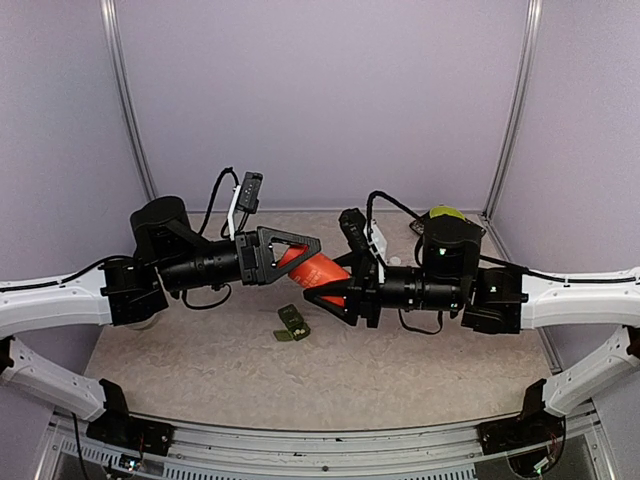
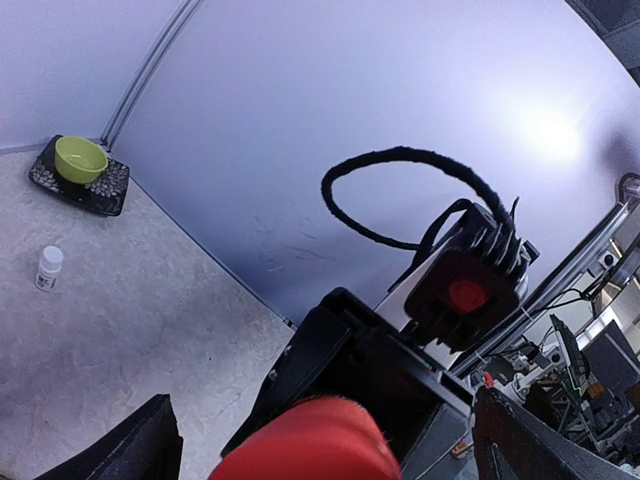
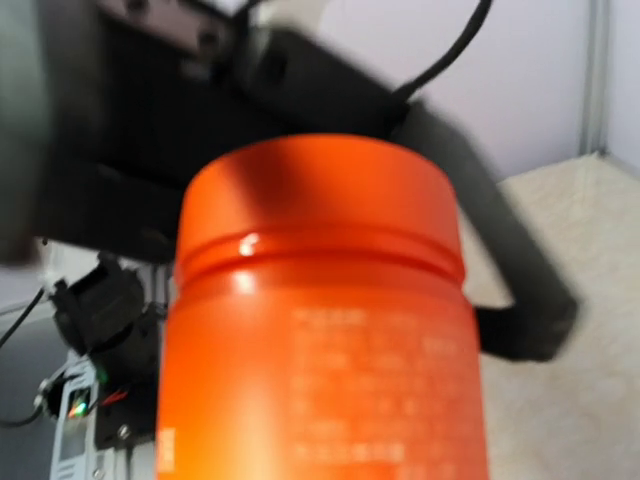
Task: Sort the pills into containers
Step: Screw the lid of the pill bottle onto the pill bottle.
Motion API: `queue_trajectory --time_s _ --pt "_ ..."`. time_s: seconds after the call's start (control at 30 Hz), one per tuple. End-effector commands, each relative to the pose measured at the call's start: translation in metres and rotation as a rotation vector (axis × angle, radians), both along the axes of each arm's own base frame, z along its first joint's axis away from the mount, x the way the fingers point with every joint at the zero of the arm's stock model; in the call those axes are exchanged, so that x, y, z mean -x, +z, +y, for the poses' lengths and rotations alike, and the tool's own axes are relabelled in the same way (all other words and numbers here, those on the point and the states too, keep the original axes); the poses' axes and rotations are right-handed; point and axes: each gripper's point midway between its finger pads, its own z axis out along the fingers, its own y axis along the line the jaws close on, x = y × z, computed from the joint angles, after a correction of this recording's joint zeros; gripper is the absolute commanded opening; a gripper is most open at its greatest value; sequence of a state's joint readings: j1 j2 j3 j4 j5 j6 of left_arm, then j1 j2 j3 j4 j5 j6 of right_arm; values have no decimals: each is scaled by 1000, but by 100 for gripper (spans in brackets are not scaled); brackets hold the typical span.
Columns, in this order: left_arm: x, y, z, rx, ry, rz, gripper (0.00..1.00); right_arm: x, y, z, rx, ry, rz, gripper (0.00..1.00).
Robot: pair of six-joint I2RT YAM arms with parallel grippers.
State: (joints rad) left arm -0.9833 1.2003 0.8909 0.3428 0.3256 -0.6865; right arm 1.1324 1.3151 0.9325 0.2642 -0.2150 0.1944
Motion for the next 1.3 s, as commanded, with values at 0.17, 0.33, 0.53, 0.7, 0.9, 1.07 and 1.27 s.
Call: queue_trajectory --time_s 0.17,0.33,0.53,0.7,0.9,1.07,1.27 --pt "-3 21 6 38 27 -28 99 -18 21 -19 23 -143 -89 0" --pt "-2 21 2 38 13 -28 99 -24 0 -7 73 -142 -65 0" --pt "2 24 0 47 -10 -38 95 -21 -21 4 106 -104 -27 0" --pt "4 27 0 54 -21 -56 93 -7 -29 17 108 -11 -3 0" --pt "5 30 1 48 -18 -74 93 5 -33 24 115 51 6 0" --pt "0 30 9 31 29 -43 97 1 -24 12 102 5 -34 0" --pt "-10 16 18 -14 110 89 99 -9 6 -15 59 -105 -145 0"
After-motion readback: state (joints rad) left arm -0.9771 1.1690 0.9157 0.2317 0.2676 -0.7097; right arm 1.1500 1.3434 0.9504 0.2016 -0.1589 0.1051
